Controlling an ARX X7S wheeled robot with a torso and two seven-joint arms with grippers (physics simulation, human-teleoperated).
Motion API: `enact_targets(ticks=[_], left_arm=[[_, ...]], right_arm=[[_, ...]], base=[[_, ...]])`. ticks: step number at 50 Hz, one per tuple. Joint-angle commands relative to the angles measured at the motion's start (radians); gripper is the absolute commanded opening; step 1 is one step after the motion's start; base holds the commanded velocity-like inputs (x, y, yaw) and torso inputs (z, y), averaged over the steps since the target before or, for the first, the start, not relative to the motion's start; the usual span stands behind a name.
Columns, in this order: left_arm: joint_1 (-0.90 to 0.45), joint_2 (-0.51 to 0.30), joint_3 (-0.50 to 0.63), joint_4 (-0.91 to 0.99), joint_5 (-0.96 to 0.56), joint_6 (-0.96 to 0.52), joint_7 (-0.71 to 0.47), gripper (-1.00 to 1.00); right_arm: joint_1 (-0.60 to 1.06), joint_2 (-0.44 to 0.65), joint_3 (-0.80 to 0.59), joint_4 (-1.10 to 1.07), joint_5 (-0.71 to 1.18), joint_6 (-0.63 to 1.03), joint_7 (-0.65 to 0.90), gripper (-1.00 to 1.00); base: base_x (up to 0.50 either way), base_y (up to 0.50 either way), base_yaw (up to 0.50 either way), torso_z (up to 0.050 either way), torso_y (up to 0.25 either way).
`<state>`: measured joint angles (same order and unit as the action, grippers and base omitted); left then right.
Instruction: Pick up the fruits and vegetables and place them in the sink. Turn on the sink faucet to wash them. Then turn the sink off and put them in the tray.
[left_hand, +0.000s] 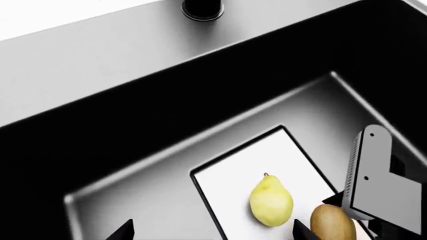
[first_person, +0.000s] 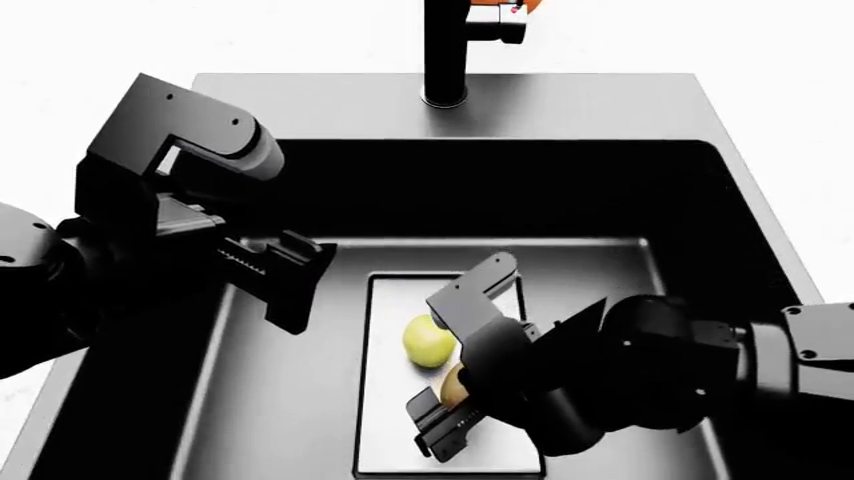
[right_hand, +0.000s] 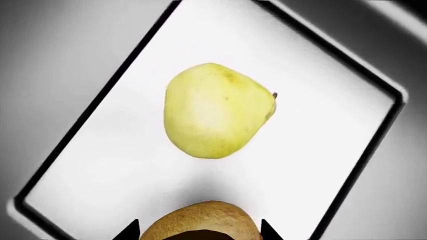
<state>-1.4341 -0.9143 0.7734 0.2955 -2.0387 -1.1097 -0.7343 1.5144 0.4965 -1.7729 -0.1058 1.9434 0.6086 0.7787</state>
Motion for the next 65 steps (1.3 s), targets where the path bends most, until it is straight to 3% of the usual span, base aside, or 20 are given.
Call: enact_targets(ticks=[1,11,12,33,49,65], left_arm=[[0.003,-0.001,0.002,-0.004,0.01,0.001,0.009,1.0],[0.016,-0.004,0.004,-0.002,0.024,0.005,0.022,1.0],[0.016,-0.004,0.004,-0.002,0.024,0.005,0.023,1.0],[0.0,-0.006,0.006,-0.002,0.007,0.008,0.013,1.0],[0.001,-0.039,-0.01,0.046,-0.026,0.051,-0.048,1.0],[-0.009,-0.06,-0.043,0.046,-0.024,0.114,-0.093,1.0]], right_arm=[[-0.012,-0.008,0.002,0.02,-0.026,0.008,-0.023,-1.0],[-0.025,-0.027,0.0,0.044,-0.037,0.006,-0.039,-1.0],[-0.024,-0.026,0.0,0.044,-0.036,0.006,-0.037,1.0],[0.026,0.033,0.039,-0.077,0.01,0.01,0.027,1.0],[0.184,0.201,0.159,-0.317,0.144,0.01,0.089,1.0],[0.395,0.295,0.261,-0.177,0.161,0.068,0.044,1.0]], base=[[0.0,0.0,0.0,0.0,0.0],[0.0,0.0,0.0,0.0,0.0],[0.0,0.0,0.0,0.0,0.0],[0.0,0.0,0.0,0.0,0.0],[0.0,0.0,0.0,0.0,0.0],[0.0,0.0,0.0,0.0,0.0]])
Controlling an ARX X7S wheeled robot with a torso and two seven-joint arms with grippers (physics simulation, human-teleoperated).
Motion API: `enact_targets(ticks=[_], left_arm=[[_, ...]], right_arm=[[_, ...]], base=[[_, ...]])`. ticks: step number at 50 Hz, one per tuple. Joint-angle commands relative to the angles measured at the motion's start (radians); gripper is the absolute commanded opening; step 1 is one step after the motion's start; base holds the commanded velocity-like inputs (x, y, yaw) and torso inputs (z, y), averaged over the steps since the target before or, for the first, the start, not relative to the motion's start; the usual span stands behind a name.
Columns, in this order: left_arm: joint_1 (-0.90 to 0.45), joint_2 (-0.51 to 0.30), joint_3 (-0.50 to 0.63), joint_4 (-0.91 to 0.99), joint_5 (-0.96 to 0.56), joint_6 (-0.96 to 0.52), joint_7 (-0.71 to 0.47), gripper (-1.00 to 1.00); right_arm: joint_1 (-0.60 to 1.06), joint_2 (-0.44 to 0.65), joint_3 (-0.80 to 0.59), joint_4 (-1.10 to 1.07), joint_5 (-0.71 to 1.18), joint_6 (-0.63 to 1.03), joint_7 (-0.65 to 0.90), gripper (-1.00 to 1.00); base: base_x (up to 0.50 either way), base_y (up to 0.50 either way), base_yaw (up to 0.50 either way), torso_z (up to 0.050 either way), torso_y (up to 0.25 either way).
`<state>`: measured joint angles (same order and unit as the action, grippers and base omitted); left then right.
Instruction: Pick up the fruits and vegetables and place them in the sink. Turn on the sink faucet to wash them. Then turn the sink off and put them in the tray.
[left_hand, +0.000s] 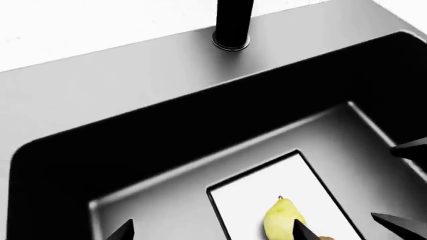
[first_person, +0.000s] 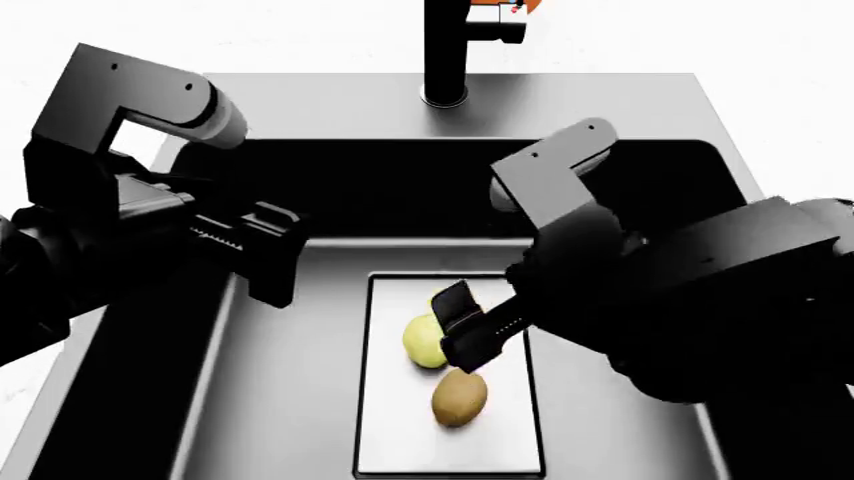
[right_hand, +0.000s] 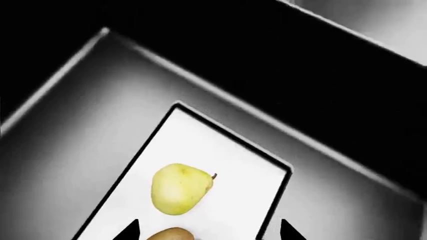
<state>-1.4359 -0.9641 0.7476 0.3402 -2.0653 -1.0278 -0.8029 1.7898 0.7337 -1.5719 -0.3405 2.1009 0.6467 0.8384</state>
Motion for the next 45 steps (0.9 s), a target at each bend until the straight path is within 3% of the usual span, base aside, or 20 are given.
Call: enact_targets(ticks=[1,19,45], left_arm=[[-0.009,-0.01,-0.017,0.0,0.003,0.032,-0.025,1.0],[-0.018,0.003,-0.011,-0.031,0.024,0.026,-0.012,1.0],[-0.033,0.018,-0.009,-0.058,0.047,0.023,0.006,1.0]], right_arm=[[0.129,0.06,0.064,0.074,-0.009,0.033,-0.026,1.0],[0.203,0.017,0.1,0.277,-0.195,0.028,-0.176,1.0],[0.241,-0.183,0.084,0.682,-0.337,-0.004,-0.31,1.0]], base=[[0.0,0.0,0.0,0.0,0.0],[0.0,0.0,0.0,0.0,0.0],[0.0,0.0,0.0,0.0,0.0]])
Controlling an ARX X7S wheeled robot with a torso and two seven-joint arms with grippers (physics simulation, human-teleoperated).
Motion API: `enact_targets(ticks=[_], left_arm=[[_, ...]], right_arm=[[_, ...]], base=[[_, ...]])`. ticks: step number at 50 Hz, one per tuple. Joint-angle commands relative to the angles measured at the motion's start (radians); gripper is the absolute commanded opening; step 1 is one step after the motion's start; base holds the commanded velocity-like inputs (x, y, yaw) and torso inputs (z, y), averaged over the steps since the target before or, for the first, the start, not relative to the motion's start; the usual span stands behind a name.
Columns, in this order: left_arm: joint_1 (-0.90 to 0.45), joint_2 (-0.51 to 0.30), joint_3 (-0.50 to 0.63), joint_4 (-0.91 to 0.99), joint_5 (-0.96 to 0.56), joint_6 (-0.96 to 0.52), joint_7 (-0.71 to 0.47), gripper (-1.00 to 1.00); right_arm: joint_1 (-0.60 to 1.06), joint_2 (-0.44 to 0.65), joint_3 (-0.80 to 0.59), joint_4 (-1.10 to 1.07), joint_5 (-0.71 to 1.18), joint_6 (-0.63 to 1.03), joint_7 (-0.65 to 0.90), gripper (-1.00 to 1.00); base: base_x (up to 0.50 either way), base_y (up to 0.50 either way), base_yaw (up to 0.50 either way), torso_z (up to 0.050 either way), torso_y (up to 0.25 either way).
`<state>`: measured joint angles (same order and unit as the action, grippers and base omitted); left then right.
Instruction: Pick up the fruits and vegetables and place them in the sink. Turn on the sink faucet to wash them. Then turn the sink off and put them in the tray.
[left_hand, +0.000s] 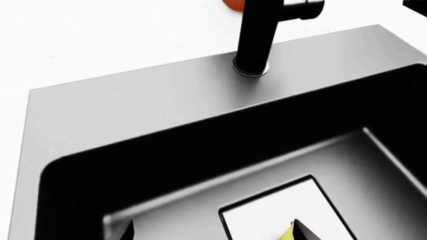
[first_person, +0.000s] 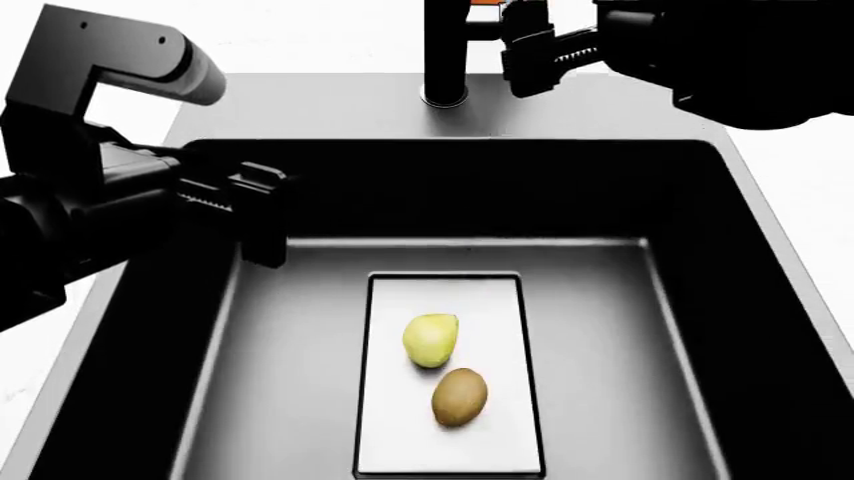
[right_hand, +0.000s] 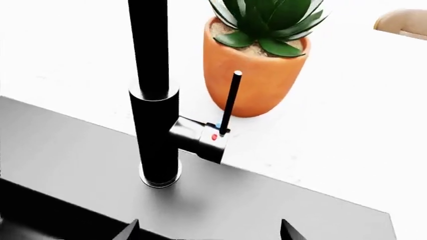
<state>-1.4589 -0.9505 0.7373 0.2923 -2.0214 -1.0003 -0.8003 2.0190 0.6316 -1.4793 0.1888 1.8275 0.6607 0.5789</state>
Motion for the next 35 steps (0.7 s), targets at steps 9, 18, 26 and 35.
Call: enact_targets(ticks=[9,18,26,35], left_arm=[[-0.007,-0.003,-0.003,-0.013,0.014,-0.004,0.021,1.0],[-0.002,-0.016,-0.011,-0.004,0.017,0.001,0.032,1.0],[0.014,-0.027,-0.018,0.001,0.026,0.01,0.049,1.0],[0.027,-0.026,-0.02,0.002,0.039,0.016,0.068,1.0]], right_arm=[[0.028,-0.159,-0.014,0.279,-0.11,-0.041,-0.093,1.0],[0.022,-0.244,-0.021,0.432,-0.149,-0.078,-0.145,1.0],[-0.005,-0.285,-0.028,0.496,-0.195,-0.139,-0.15,1.0],[-0.02,-0.382,-0.049,0.678,-0.234,-0.165,-0.215,1.0]], base=[[0.0,0.0,0.0,0.0,0.0],[0.0,0.0,0.0,0.0,0.0],[0.0,0.0,0.0,0.0,0.0],[0.0,0.0,0.0,0.0,0.0]])
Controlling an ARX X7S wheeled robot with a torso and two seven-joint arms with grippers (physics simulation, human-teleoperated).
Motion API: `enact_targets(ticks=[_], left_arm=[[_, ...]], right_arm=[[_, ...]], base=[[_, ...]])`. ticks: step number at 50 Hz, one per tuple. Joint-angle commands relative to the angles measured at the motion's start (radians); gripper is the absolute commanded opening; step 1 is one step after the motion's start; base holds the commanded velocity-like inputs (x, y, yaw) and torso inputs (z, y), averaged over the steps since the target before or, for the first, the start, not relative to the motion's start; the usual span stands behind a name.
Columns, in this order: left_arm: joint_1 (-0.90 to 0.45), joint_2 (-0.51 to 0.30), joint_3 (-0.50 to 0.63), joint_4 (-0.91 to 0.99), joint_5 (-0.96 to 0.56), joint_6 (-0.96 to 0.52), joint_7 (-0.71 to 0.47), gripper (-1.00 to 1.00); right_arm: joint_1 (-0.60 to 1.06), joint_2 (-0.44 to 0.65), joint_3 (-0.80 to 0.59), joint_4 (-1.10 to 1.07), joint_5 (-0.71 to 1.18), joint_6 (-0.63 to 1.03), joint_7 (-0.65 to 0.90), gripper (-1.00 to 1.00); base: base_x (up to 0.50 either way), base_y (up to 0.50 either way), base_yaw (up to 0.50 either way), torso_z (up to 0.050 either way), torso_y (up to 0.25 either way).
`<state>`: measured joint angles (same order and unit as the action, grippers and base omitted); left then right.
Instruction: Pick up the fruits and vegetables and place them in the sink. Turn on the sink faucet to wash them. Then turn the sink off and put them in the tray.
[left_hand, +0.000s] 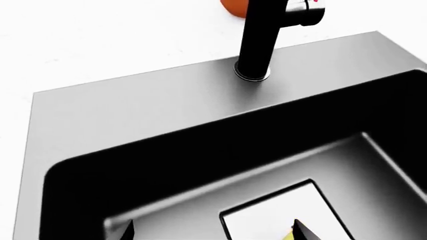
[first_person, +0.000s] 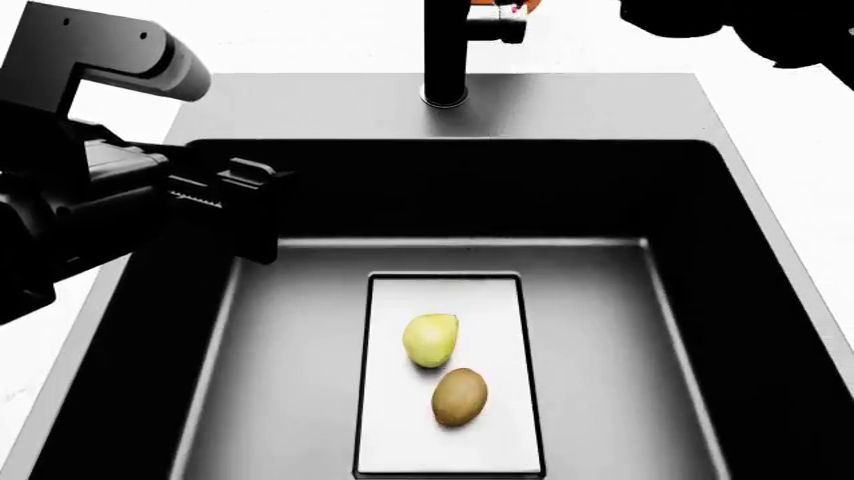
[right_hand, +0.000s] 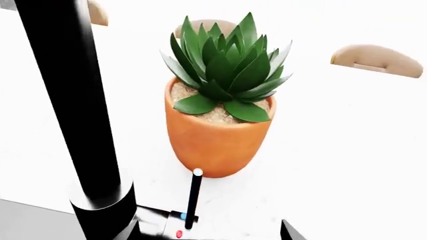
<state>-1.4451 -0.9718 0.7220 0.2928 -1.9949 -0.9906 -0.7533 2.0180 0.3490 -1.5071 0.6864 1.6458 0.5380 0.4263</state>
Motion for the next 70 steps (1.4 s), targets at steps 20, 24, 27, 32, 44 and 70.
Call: enact_targets(ticks=[20,24,27,32,44,70], left_arm=[[0.014,-0.011,-0.01,-0.01,0.04,0.005,0.052,1.0],[0.015,-0.013,-0.01,-0.008,0.044,0.005,0.056,1.0],[0.018,-0.018,-0.012,-0.007,0.045,0.007,0.059,1.0],[0.022,-0.024,-0.015,-0.005,0.051,0.01,0.067,1.0],[0.025,-0.032,-0.02,-0.005,0.069,0.012,0.081,1.0],[0.034,-0.043,-0.025,-0.007,0.076,0.019,0.091,1.0]], right_arm=[[-0.06,-0.335,-0.077,0.622,-0.148,-0.089,-0.25,1.0],[-0.071,-0.336,-0.066,0.622,-0.158,-0.093,-0.243,1.0],[-0.077,-0.335,-0.055,0.622,-0.169,-0.093,-0.235,1.0],[-0.084,-0.339,-0.031,0.622,-0.197,-0.09,-0.229,1.0],[-0.067,-0.348,0.048,0.622,-0.284,-0.073,-0.224,1.0],[-0.061,-0.349,0.159,0.622,-0.397,-0.049,-0.213,1.0]], base=[[0.0,0.0,0.0,0.0,0.0],[0.0,0.0,0.0,0.0,0.0],[0.0,0.0,0.0,0.0,0.0],[0.0,0.0,0.0,0.0,0.0],[0.0,0.0,0.0,0.0,0.0],[0.0,0.0,0.0,0.0,-0.051]])
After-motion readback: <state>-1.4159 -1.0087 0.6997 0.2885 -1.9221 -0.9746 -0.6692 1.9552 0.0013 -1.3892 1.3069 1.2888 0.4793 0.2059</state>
